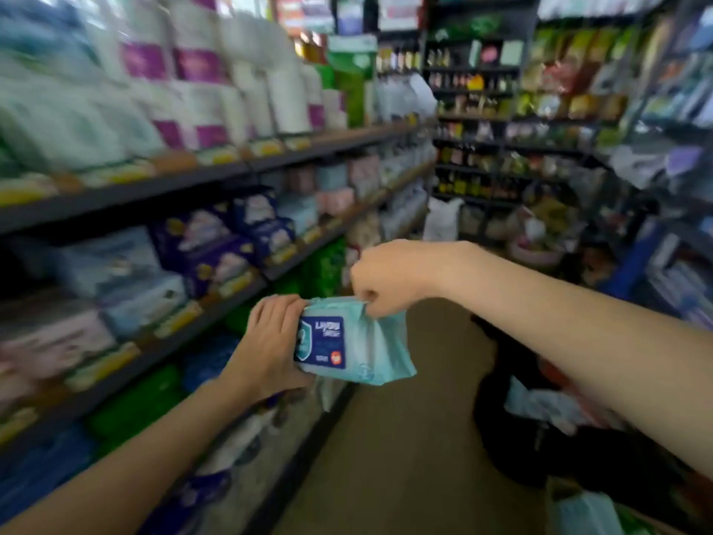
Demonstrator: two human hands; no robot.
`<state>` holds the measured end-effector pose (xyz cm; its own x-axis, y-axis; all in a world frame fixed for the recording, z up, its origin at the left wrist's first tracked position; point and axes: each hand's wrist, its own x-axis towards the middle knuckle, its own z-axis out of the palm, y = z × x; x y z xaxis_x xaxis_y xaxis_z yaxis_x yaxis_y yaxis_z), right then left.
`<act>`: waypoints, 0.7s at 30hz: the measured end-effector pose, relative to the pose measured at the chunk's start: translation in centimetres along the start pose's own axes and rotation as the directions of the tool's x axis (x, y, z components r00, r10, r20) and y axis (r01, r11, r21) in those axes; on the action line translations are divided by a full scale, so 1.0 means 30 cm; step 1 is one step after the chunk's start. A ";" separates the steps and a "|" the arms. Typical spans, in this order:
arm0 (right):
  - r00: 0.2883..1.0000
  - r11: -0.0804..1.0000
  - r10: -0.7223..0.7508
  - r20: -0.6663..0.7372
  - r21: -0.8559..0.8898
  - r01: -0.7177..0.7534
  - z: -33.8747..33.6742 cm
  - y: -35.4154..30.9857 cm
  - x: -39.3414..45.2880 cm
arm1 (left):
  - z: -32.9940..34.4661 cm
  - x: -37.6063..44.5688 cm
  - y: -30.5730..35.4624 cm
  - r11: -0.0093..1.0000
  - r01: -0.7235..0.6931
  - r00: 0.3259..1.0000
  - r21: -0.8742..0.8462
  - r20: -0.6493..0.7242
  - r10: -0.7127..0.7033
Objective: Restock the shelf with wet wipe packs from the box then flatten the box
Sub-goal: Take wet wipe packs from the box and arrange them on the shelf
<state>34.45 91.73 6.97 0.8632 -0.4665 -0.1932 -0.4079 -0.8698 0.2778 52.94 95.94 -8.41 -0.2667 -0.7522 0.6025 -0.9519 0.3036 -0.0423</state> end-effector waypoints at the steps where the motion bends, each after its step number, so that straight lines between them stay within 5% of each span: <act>1: 0.998 0.998 0.011 -0.064 -0.059 -0.015 -0.069 -0.012 0.023 | -0.100 0.007 -0.064 0.997 0.008 0.998 0.078 -0.058 -0.003; 3: 0.970 0.991 0.029 -0.243 -0.122 -0.060 -0.209 -0.027 0.070 | -0.309 0.024 -0.184 0.971 0.037 0.982 0.236 -0.190 0.009; 5: 0.863 0.993 0.079 -0.499 -0.033 -0.110 -0.351 -0.033 0.128 | -0.524 0.051 -0.288 0.918 0.096 0.947 0.384 -0.318 0.034; 7: 0.645 0.980 0.181 -0.743 0.192 -0.054 -0.506 -0.066 0.190 | -0.727 0.072 -0.364 0.851 0.186 0.902 0.491 -0.428 0.050; 9: 0.435 0.899 0.278 -0.856 0.392 0.197 -0.647 -0.101 0.272 | -0.901 0.074 -0.421 0.778 0.295 0.862 0.554 -0.505 0.033; 10: 0.403 0.836 0.305 -0.863 0.445 0.320 -0.708 -0.135 0.310 | -0.977 0.066 -0.447 0.737 0.338 0.852 0.585 -0.524 0.025; 12: 0.470 0.759 0.221 -0.854 0.454 0.467 -0.784 -0.215 0.384 | -1.105 0.028 -0.499 0.639 0.382 0.852 0.668 -0.522 0.036; 15: 0.512 0.892 -0.039 -0.858 0.200 0.404 -0.818 -0.384 0.487 | -1.245 -0.066 -0.557 0.498 0.353 0.893 0.792 -0.444 0.074; 18: 0.395 0.955 -0.130 -0.909 -0.008 0.296 -0.838 -0.535 0.624 | -1.346 -0.155 -0.594 0.355 0.339 0.918 0.871 -0.389 0.078; 21: 0.250 0.916 -0.164 -0.954 -0.053 0.399 -0.915 -0.645 0.745 | -1.449 -0.239 -0.643 0.199 0.368 0.923 0.908 -0.383 0.042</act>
<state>69.80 102.56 23.11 0.5665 0.1795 0.8043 -0.0136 -0.9738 0.2269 79.77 120.91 22.72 -0.2280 -0.4572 0.8597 -0.4246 -0.7479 -0.5103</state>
